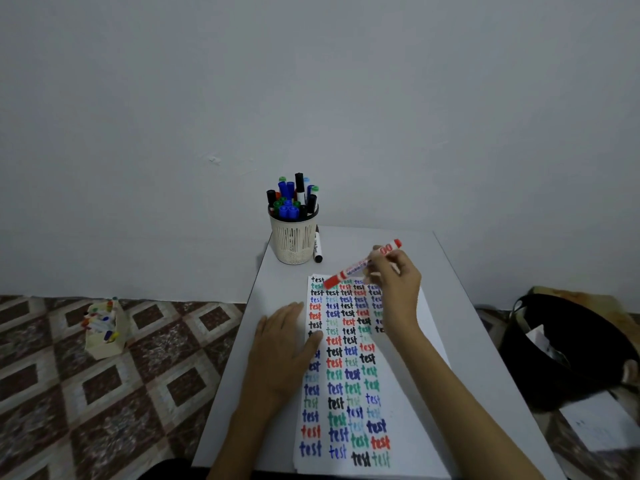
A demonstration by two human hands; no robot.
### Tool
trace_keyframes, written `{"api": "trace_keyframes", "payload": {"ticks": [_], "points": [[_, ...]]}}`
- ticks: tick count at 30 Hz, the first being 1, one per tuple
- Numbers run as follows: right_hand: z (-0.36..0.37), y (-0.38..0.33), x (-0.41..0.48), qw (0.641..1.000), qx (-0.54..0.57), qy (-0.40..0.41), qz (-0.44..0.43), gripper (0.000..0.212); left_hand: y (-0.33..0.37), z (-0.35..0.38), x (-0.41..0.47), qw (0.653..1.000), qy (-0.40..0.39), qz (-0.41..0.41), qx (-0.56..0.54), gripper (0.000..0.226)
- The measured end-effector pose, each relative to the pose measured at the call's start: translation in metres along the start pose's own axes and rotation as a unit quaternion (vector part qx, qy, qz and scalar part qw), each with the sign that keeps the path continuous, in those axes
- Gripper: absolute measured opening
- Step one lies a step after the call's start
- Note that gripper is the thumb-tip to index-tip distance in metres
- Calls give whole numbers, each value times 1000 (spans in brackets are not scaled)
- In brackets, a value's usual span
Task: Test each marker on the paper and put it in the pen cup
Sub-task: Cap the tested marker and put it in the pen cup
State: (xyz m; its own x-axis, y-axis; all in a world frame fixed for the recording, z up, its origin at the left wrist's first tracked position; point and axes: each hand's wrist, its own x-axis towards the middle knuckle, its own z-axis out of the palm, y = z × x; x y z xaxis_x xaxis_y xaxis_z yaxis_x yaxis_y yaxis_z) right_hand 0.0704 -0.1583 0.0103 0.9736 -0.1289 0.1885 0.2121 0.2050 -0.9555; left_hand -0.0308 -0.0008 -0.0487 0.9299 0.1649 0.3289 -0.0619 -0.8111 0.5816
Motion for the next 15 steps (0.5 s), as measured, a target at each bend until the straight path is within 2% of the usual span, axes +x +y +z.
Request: {"api": "trace_keyframes", "payload": {"ticks": [3, 5, 8, 11, 15], "points": [[-7, -6, -38, 993, 4, -106, 41, 13, 11, -6, -2, 999, 11, 19, -32, 80], [-7, -5, -57, 985, 18, -155, 74, 13, 12, -7, -4, 997, 3, 58, -44, 69], [-5, -3, -74, 974, 58, -188, 110, 16, 15, -8, -9, 992, -16, 80, -94, 55], [-4, 1, -82, 971, 15, -215, 103, 21, 16, -11, -13, 989, -34, 82, -121, 51], [-8, 1, -85, 970, 13, -221, 104, 9, 15, -11, -14, 986, -55, 113, -106, 50]]}}
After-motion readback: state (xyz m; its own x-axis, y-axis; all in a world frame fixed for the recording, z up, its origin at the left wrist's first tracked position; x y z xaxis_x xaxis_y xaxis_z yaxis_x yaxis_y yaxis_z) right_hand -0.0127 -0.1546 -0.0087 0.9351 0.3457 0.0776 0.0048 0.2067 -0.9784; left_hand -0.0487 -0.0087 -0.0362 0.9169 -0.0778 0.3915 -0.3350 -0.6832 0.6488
